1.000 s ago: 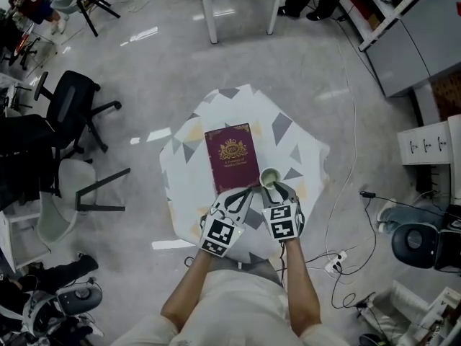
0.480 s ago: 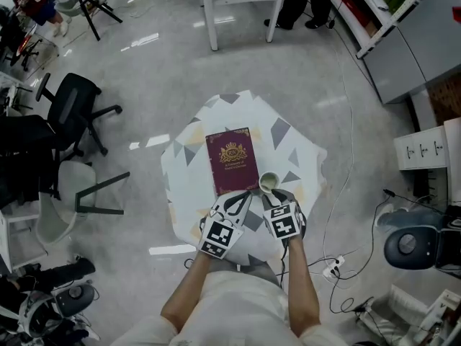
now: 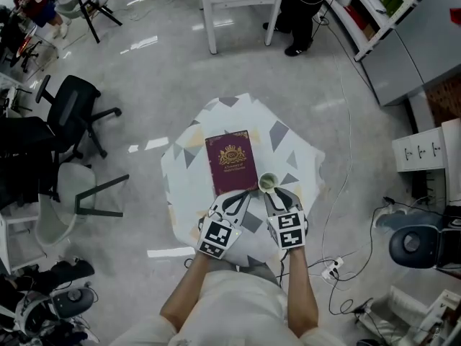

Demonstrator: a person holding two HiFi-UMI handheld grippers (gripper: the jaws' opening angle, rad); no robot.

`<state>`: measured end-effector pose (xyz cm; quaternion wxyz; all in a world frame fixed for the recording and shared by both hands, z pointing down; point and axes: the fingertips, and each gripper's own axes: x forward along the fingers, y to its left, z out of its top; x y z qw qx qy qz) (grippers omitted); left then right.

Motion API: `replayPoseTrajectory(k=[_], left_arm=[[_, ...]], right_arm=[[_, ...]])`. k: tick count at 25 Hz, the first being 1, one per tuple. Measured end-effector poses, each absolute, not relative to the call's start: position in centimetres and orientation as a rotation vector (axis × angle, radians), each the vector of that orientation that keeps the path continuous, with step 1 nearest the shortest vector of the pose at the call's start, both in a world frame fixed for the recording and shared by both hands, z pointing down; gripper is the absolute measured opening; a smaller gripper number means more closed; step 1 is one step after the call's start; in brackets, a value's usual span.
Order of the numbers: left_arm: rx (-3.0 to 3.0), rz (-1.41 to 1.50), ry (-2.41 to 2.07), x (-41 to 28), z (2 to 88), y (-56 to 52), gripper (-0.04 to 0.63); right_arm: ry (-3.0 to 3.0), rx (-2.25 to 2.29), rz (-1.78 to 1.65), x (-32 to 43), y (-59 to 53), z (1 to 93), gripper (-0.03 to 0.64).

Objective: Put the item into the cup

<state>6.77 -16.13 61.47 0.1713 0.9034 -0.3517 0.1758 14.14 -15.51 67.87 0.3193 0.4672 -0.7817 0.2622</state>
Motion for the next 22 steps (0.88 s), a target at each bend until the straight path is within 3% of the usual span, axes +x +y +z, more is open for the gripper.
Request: replayPoseTrajectory(k=[11, 22], left_arm=[[2.648, 0.443, -1.015, 6.1, 56.7, -16.5, 0.012], [2.721, 0.412, -0.980, 7.3, 54.2, -16.4, 0.012]], right_arm=[[-2.264, 1.479, 0.411, 14.8, -16.0, 56.9, 0.098], [-2.255, 1.592, 0.363, 16.4, -14.1, 54.2, 0.097]])
